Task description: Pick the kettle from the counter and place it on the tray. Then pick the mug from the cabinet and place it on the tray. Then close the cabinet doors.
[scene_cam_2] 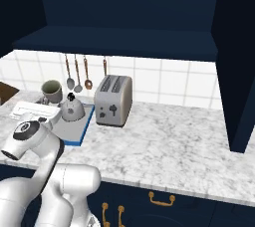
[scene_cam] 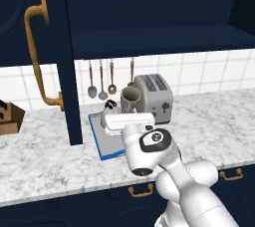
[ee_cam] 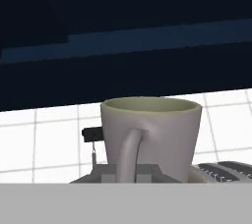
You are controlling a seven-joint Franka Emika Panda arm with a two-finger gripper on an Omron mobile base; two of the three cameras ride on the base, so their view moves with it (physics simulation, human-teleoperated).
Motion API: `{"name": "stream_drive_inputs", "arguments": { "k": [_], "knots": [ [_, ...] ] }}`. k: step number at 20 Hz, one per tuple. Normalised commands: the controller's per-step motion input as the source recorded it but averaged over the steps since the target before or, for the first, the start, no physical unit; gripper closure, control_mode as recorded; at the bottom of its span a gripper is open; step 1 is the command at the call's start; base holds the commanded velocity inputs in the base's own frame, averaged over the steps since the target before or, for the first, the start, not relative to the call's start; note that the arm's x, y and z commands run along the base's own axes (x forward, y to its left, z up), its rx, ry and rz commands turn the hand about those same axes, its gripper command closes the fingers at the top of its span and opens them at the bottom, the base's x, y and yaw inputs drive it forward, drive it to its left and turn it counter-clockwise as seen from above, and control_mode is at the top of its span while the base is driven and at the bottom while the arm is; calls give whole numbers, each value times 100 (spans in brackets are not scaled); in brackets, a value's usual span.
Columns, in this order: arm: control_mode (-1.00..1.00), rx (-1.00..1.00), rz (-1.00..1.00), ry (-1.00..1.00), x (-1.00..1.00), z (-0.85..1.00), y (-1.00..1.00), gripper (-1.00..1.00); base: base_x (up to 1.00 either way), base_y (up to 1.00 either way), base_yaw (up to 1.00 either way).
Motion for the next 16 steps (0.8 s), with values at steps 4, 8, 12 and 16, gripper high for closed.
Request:
{"name": "stream_drive_inputs", "arguments": {
  "k": [4, 8, 12, 16],
  "knots": [
    [-100, 1, -50, 7, -20, -19, 65, 100, 0, 0, 0],
    [-100, 2, -35, 10, -15, -21, 74, 100, 0, 0, 0],
    [-100, 0, -21, 4, 7, -2, 87, 100, 0, 0, 0],
    [-100, 0, -25, 4, 11, 0, 82, 100, 0, 0, 0]
  ]
}}
